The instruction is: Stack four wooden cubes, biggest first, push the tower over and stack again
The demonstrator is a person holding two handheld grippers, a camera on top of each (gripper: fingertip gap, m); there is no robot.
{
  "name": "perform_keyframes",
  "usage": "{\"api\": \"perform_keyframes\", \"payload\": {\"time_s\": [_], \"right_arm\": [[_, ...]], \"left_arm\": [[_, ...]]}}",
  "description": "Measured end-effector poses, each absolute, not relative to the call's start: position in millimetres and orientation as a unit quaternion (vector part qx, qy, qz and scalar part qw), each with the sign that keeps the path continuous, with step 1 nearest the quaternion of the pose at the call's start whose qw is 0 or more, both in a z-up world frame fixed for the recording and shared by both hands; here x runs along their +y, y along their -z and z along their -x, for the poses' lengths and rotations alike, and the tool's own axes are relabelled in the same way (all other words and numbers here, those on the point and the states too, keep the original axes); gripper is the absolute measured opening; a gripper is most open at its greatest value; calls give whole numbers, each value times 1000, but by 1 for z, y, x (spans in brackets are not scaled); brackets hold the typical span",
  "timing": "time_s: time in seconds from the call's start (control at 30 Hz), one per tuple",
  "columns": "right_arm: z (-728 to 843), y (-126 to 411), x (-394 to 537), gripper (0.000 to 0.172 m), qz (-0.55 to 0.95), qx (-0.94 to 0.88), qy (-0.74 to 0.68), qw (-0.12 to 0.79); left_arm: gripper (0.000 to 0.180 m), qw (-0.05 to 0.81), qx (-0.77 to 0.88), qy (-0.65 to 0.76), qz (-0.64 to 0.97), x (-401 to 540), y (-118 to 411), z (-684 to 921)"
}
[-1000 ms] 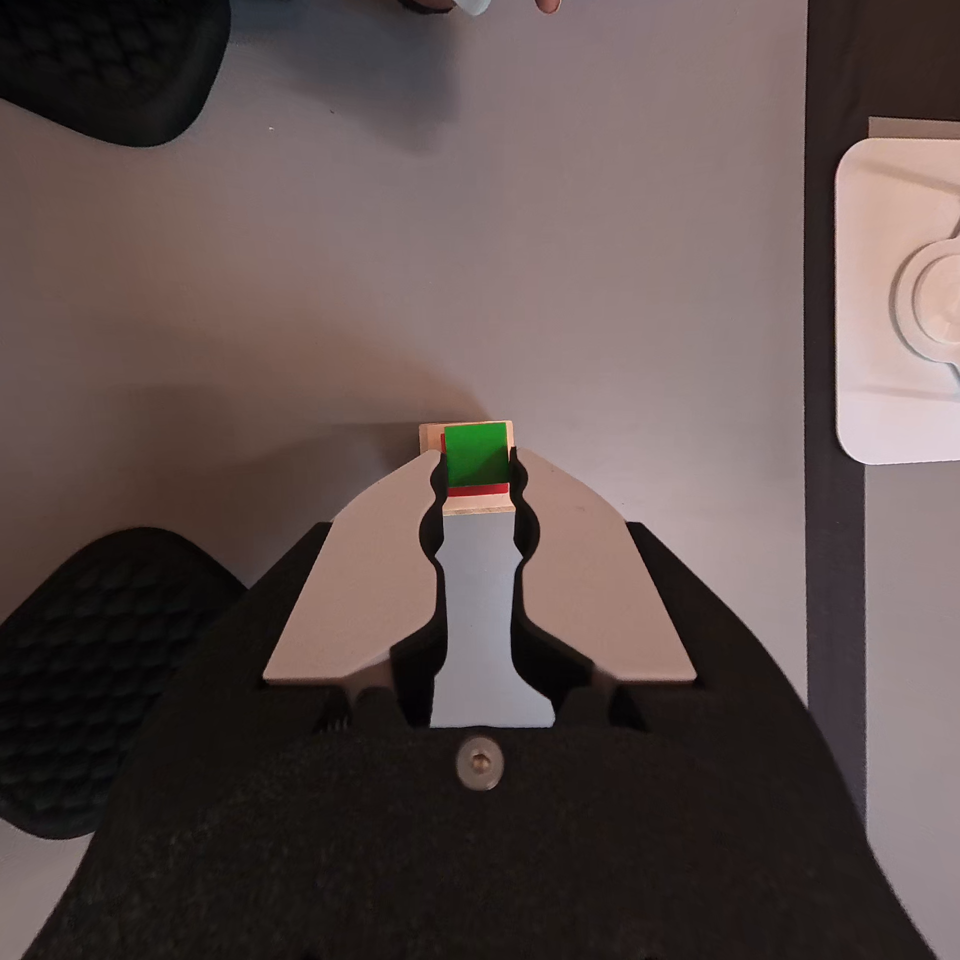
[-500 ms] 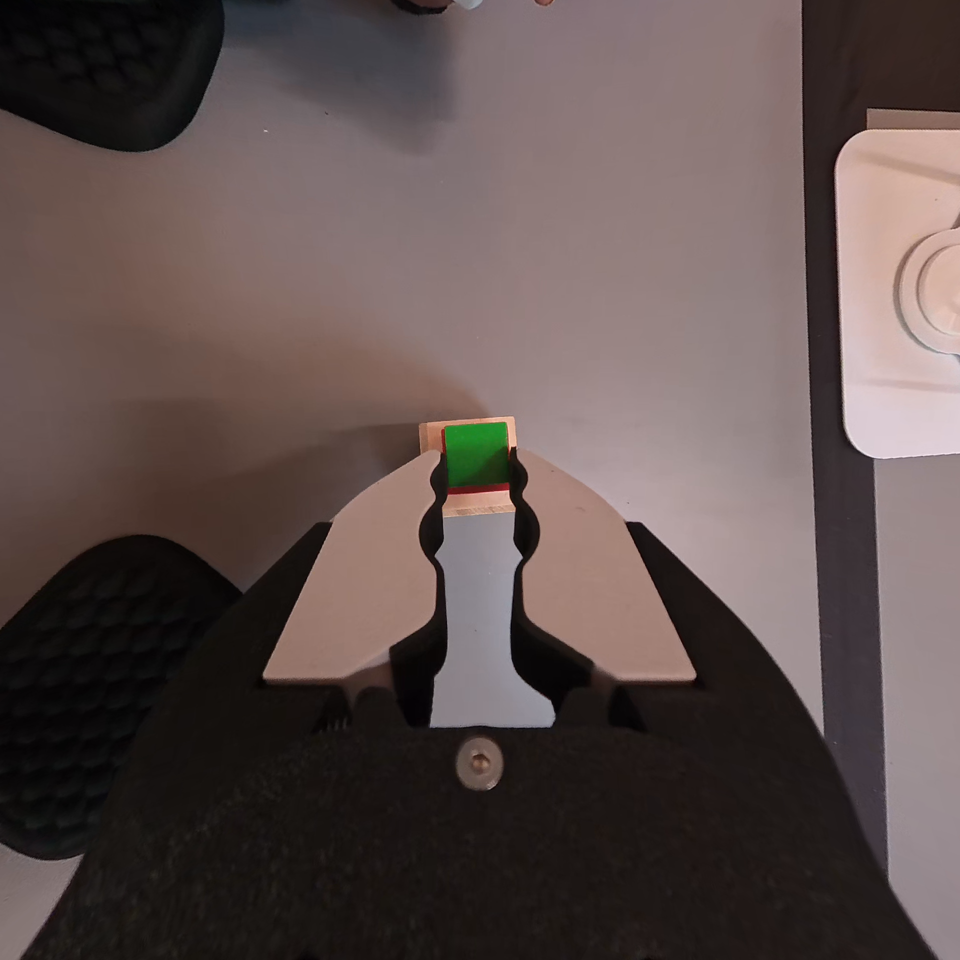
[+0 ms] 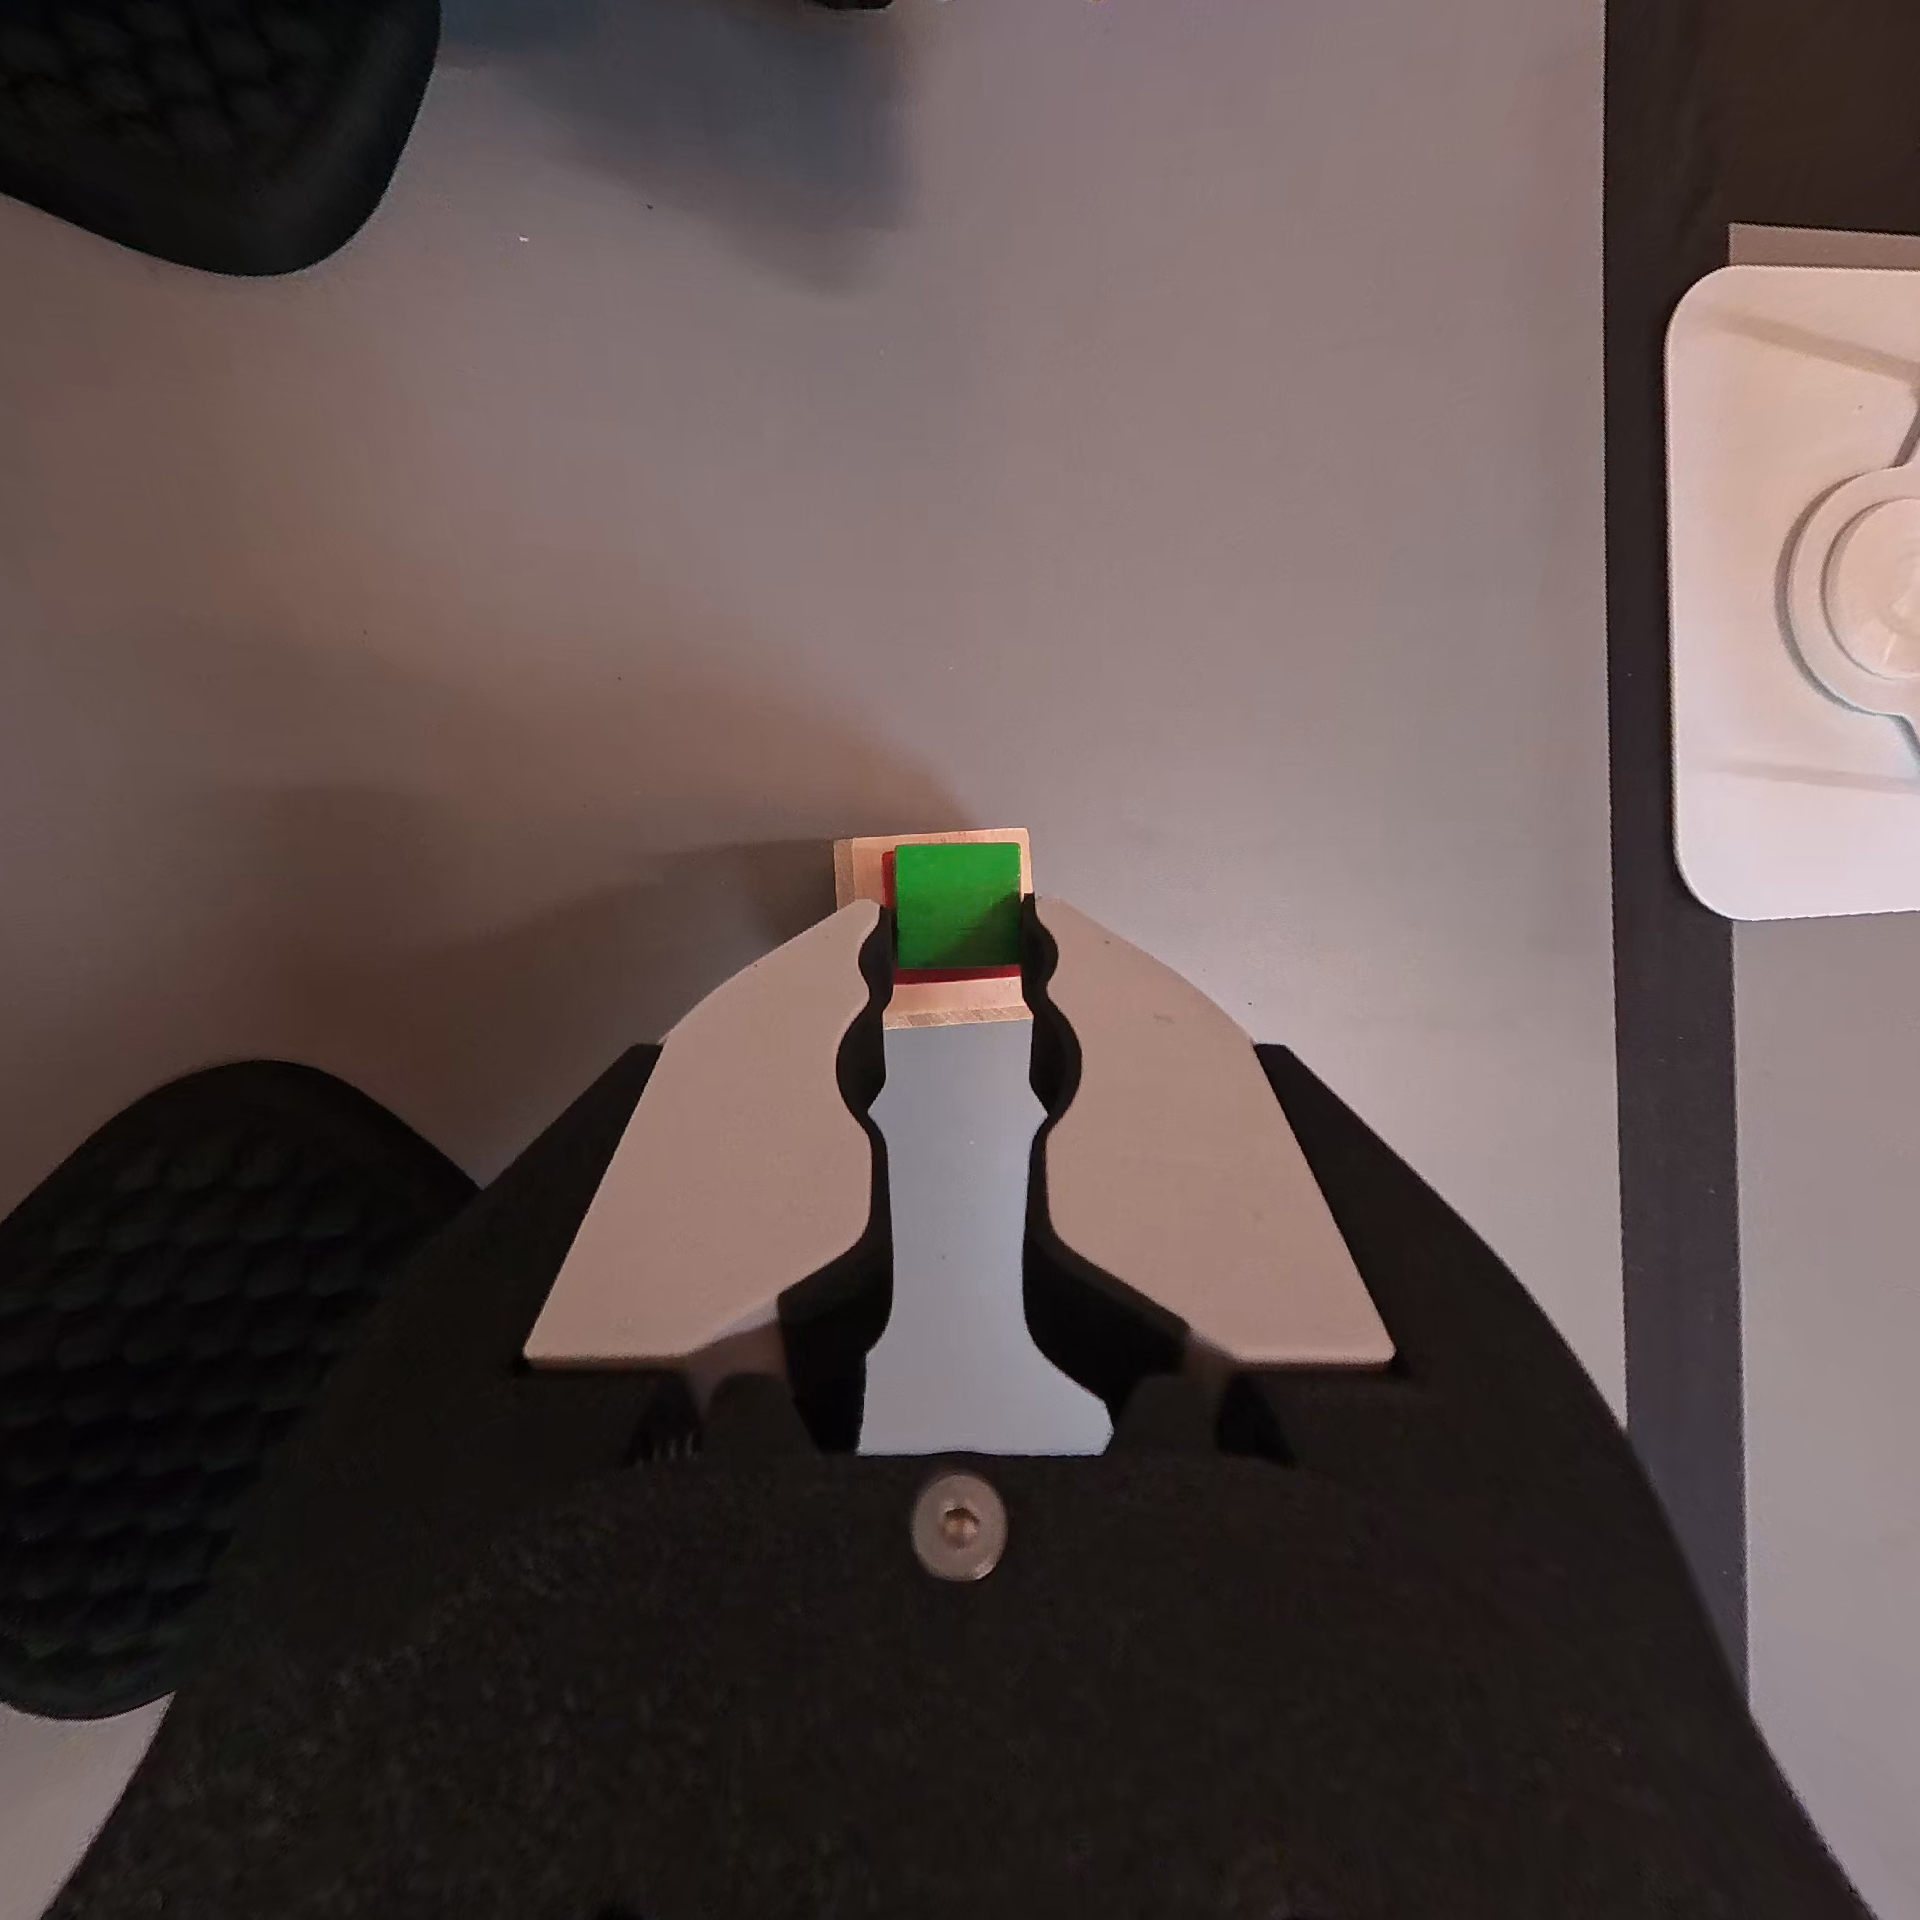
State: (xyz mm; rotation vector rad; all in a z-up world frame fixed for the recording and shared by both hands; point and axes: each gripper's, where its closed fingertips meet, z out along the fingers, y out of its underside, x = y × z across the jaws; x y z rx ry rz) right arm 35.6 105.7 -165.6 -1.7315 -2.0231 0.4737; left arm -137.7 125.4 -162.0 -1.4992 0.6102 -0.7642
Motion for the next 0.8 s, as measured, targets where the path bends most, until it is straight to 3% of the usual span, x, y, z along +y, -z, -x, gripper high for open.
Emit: {"api": "perform_keyframes", "payload": {"time_s": [0.8], "right_arm": [[-37,163,107,23,602,-751,-171,211]], "left_arm": [[0,622,268,336,654,125,163,137]]}}
